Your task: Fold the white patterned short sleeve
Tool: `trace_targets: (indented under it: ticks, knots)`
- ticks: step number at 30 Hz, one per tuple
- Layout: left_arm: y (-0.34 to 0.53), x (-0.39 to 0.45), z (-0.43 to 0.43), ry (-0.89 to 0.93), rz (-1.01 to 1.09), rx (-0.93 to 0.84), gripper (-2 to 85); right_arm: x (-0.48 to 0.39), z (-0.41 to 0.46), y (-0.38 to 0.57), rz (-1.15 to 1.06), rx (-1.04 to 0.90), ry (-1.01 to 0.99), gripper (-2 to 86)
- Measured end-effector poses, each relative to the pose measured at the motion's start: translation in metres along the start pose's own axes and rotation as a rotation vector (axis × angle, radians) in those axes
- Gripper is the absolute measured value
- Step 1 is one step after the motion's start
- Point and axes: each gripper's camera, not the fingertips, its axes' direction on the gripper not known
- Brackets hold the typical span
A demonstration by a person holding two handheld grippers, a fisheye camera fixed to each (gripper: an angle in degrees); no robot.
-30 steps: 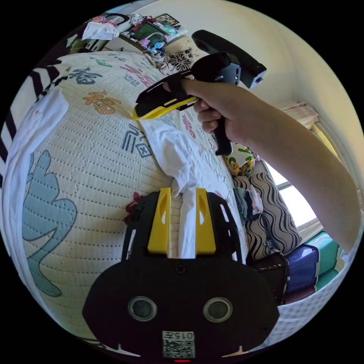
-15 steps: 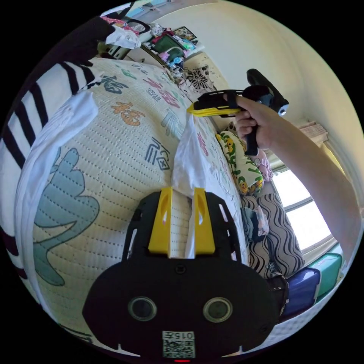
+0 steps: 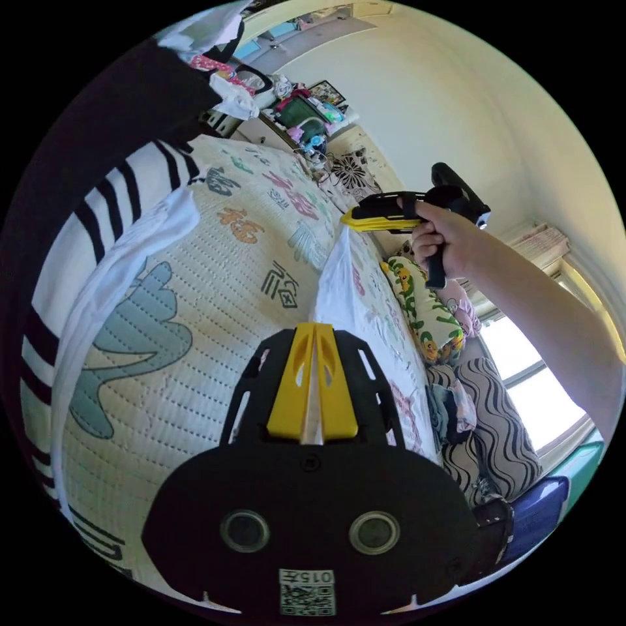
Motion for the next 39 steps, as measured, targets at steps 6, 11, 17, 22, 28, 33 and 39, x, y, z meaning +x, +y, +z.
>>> trace_targets:
  ticks: [6, 11, 17, 22, 28, 33, 39]
  knots:
    - [0.024, 0.059, -0.004, -0.023, 0.225, 0.015, -0.9, 0.055, -0.064, 0.043, 0.009, 0.101, -0.064, -0.1]
    - [0.064, 0.115, 0.018, 0.012, 0.412, -0.053, -0.9, 0.152, -0.108, 0.129, 0.196, 0.194, -0.176, -0.1]
    - [0.120, 0.157, 0.076, 0.015, 0.553, -0.225, -0.8, 0.249, -0.098, 0.228, 0.486, 0.172, -0.214, 0.1]
    - [0.150, 0.164, 0.123, -0.016, 0.581, -0.412, 0.4, 0.284, -0.095, 0.264, 0.560, 0.100, -0.223, 0.8]
    - [0.132, 0.164, 0.118, 0.004, 0.488, -0.285, 2.7, 0.292, -0.136, 0.249, 0.368, 0.072, -0.118, 4.0]
    - [0.118, 0.166, 0.165, -0.062, 0.475, -0.312, 5.1, 0.254, -0.152, 0.206, 0.135, 0.036, -0.088, 3.7]
    - [0.140, 0.172, 0.215, -0.207, 0.495, -0.388, 3.3, 0.216, -0.126, 0.175, -0.011, -0.106, 0.042, -0.8]
